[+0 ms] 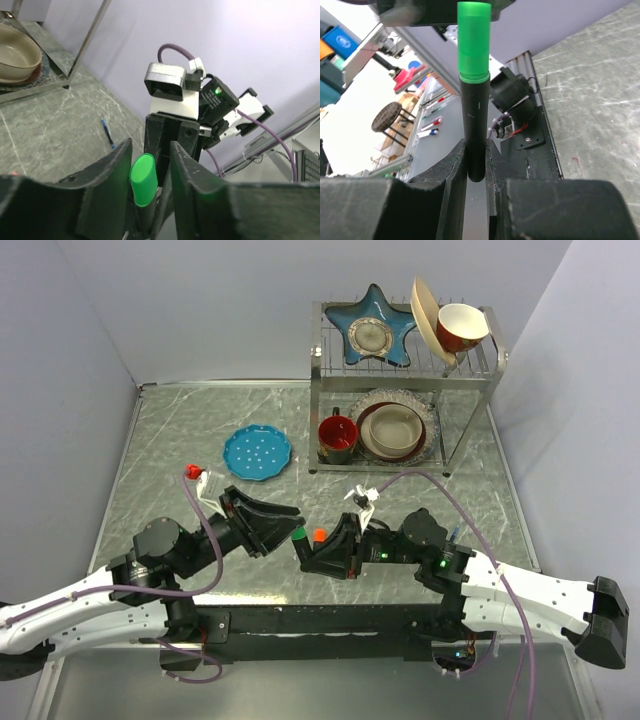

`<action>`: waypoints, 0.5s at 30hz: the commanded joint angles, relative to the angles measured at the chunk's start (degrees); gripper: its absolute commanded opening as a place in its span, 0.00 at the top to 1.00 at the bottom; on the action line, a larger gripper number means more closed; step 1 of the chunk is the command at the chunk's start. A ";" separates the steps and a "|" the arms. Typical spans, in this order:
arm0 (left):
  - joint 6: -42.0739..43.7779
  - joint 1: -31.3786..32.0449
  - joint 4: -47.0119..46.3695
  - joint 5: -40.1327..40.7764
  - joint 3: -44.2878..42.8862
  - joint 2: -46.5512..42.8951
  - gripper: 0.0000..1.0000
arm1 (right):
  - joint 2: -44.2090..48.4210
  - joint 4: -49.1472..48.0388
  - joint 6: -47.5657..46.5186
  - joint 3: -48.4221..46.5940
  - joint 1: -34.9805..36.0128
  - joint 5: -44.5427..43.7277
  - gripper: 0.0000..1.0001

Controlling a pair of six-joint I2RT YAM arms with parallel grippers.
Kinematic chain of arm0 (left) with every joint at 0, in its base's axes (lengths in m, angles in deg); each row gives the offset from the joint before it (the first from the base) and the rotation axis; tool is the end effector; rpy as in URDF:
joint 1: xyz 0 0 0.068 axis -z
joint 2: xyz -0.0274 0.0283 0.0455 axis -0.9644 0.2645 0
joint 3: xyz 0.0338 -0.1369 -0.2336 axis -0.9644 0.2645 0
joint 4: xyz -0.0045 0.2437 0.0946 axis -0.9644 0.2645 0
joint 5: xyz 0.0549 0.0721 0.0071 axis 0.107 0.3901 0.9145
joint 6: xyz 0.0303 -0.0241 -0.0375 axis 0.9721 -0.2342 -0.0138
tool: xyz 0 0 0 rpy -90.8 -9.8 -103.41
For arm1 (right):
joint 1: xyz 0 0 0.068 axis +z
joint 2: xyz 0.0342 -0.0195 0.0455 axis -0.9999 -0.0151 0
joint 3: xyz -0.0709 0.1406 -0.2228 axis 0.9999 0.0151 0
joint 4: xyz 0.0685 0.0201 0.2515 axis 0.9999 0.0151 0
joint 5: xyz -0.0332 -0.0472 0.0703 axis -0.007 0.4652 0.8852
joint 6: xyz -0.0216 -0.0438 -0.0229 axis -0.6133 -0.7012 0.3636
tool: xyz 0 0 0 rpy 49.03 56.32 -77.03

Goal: Insert the pens into the pen caps

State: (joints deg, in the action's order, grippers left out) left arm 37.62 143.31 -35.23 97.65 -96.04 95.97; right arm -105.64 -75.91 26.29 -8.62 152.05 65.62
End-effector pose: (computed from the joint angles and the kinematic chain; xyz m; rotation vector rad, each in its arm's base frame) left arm 0.0570 -0.1293 0.3768 0.2475 1.5126 -1.4221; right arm 0.0770 0.1860 0.3104 -0.8405 1.5081 1.6731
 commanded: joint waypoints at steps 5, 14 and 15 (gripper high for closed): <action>-3.77 0.18 -2.86 -9.17 2.97 2.19 0.99 | 1.23 -2.00 -0.84 -2.99 0.45 -0.92 1.00; -11.32 0.18 -10.05 -15.76 11.12 3.95 0.99 | 5.45 6.43 -6.89 -10.54 -0.34 -16.11 1.00; -11.85 0.18 -11.11 -16.37 12.45 4.21 0.99 | 5.27 8.35 -7.51 -11.85 -1.21 -16.74 1.00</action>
State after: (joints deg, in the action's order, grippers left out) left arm 31.63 142.39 -44.59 92.25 -90.21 98.22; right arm -102.12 -65.90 23.32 -10.95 153.15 63.17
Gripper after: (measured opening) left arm 0.163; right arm 0.220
